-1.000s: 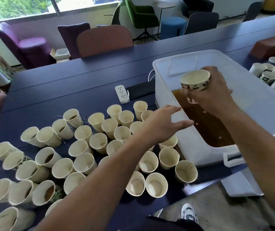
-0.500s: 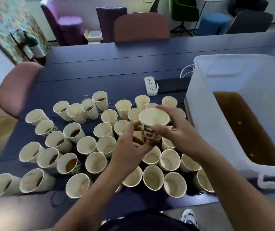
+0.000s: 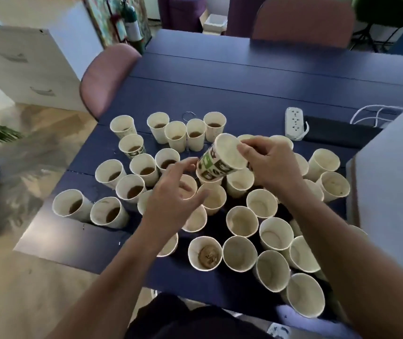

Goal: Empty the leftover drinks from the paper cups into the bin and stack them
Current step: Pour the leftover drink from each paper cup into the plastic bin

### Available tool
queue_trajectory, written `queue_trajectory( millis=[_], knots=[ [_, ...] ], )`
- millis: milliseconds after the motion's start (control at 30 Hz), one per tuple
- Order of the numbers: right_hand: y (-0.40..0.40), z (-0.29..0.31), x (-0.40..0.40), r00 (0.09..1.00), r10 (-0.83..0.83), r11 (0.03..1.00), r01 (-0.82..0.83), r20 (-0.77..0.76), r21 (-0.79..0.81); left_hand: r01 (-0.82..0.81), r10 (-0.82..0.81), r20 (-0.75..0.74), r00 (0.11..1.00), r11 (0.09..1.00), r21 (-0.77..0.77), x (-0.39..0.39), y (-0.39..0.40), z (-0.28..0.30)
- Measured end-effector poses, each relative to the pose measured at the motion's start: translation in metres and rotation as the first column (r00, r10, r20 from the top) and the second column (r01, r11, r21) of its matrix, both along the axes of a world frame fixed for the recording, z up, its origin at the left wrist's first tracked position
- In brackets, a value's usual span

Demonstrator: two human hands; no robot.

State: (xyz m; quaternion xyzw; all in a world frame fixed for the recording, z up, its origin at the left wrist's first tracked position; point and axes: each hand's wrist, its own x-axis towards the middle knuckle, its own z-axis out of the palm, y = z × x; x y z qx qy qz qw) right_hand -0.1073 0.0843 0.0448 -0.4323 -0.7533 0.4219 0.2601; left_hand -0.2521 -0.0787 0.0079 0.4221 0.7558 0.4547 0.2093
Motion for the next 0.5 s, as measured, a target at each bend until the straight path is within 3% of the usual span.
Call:
queue_trajectory(
  millis=[133,300,500],
  knots=[
    [0.028,-0.019,-0.045,0.999,-0.035,0.998,0.034,0.012,0.059,-0.14,0.137,-0.029,0.99,0.971,-0.196,-0.041,-0.026,-0.014],
    [0.043,-0.047,-0.085,0.993,-0.02,0.984,-0.001,0.117,0.18,-0.305,0.251,-0.178,0.951,0.849,-0.431,-0.069,-0.055,-0.034],
    [0.051,-0.076,-0.113,0.967,0.028,0.962,-0.095,0.252,0.257,-0.276,0.049,-0.41,0.911,0.811,-0.515,-0.079,-0.053,-0.044]
  ],
)
